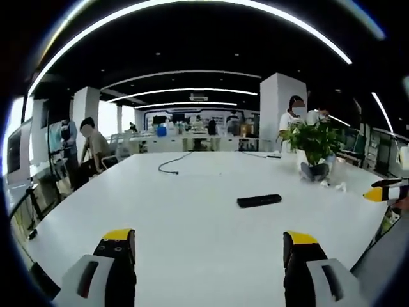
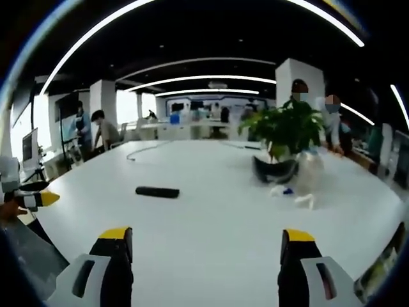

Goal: Press the specified remote control buttons in sequence, fully releasing each button before pressing the next.

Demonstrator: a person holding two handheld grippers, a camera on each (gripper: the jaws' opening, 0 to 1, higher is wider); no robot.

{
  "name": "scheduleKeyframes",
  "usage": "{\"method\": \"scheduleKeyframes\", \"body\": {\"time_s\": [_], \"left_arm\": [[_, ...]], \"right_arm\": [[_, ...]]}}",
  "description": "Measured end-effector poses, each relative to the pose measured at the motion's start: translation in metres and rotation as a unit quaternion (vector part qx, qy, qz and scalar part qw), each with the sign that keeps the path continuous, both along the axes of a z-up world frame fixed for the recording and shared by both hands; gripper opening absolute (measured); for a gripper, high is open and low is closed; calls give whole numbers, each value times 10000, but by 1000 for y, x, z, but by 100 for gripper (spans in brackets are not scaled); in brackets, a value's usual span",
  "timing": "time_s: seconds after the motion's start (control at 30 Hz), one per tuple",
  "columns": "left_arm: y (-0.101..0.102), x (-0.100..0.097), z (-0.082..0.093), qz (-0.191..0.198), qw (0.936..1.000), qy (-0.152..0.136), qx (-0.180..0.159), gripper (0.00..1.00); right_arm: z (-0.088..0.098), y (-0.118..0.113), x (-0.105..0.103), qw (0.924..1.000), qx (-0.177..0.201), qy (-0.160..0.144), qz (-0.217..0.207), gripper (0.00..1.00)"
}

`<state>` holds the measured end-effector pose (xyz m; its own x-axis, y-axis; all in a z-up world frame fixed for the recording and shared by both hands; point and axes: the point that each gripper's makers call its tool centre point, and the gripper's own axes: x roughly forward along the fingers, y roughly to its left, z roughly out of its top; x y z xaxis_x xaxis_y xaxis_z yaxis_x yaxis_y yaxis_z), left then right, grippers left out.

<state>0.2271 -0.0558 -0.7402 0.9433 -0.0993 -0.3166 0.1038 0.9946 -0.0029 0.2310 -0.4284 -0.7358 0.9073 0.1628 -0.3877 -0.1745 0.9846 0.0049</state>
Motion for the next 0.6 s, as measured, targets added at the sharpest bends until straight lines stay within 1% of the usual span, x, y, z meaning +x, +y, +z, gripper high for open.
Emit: {"method": "scheduleKeyframes", "body": {"time_s": [0.03, 0.1, 0.13, 0.23, 0.4, 0.6], "left_arm": [[0, 0, -2, 5, 10000, 57, 31, 100], [1, -3, -7, 27, 9996, 263, 22, 100], [1, -3, -8, 46, 9996, 280, 18, 100], [3, -3, -8, 73, 9996, 260, 64, 100], [3, -4, -10, 84, 9994, 333, 50, 100], [3, -4, -8, 104, 9994, 299, -150, 100]], "right_arm": [[0, 1, 0, 10000, 0, 0, 16, 95], [-1, 1, -1, 10000, -29, 37, 28, 95], [-2, 1, -1, 10000, -39, 43, 24, 95], [-2, 1, -1, 10000, -26, 41, 19, 94], [-4, 2, -1, 9999, -61, 92, 38, 94], [-3, 1, -1, 9999, -59, 78, 30, 93]]}}
